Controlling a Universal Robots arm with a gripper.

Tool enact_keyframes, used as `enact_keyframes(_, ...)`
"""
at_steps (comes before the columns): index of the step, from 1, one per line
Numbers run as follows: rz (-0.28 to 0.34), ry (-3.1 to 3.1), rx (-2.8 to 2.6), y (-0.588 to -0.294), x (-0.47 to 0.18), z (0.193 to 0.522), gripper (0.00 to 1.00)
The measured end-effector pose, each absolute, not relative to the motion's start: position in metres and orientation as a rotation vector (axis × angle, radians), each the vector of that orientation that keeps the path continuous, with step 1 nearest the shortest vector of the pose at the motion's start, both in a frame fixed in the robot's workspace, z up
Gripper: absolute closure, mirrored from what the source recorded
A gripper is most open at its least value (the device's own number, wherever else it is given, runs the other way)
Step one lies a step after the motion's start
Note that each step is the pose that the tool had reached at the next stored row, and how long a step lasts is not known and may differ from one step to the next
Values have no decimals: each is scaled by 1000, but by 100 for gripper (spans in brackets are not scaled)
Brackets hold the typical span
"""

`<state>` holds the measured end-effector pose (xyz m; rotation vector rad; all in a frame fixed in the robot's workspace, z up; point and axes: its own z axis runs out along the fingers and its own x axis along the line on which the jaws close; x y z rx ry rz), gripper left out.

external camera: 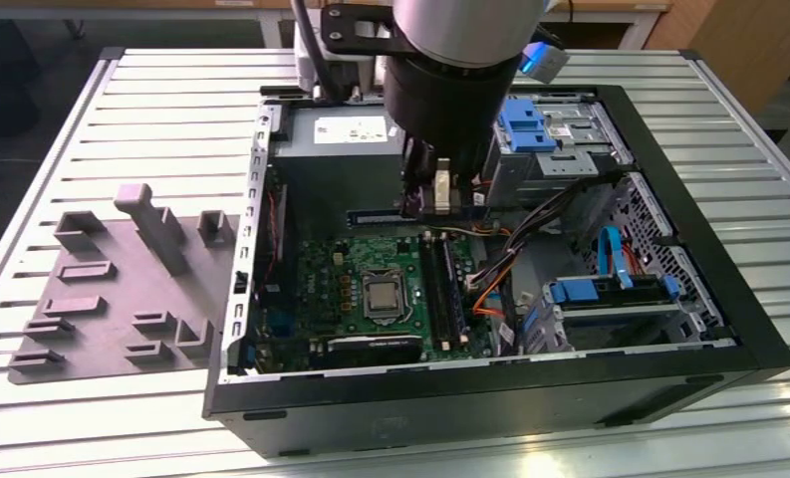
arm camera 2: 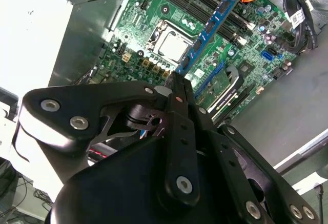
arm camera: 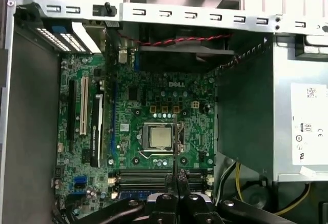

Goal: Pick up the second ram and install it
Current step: 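Pick up the second ram and move it above second insertion slot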

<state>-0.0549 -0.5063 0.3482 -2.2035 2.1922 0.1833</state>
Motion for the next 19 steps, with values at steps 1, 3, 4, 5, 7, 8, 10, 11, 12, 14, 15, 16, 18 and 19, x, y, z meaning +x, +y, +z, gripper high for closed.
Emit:
enact_keyframes(1, 184, 2193, -2204, -506, -53, 347, 88)
enact_keyframes(3, 186, 2193, -2204, -506, -49, 346, 88)
enact_keyframes(4, 187, 2194, -2205, -506, -47, 345, 88)
enact_keyframes(5, 188, 2194, -2205, -506, -45, 344, 88)
enact_keyframes(7, 190, 2195, -2206, -506, -42, 342, 88)
enact_keyframes(8, 191, 2195, -2206, -506, -40, 341, 88)
enact_keyframes(10, 192, 2196, -2206, -506, -37, 339, 88)
enact_keyframes(11, 192, 2196, -2207, -506, -36, 339, 88)
enact_keyframes(12, 193, 2196, -2207, -506, -35, 338, 88)
enact_keyframes(14, 194, 2197, -2207, -506, -32, 336, 88)
enact_keyframes(15, 194, 2197, -2207, -506, -31, 336, 88)
enact_keyframes(16, 195, 2197, -2207, -506, -30, 335, 88)
enact_keyframes(18, 195, 2197, -2208, -506, -28, 333, 88)
enact_keyframes(19, 196, 2198, -2208, -506, -28, 333, 88)
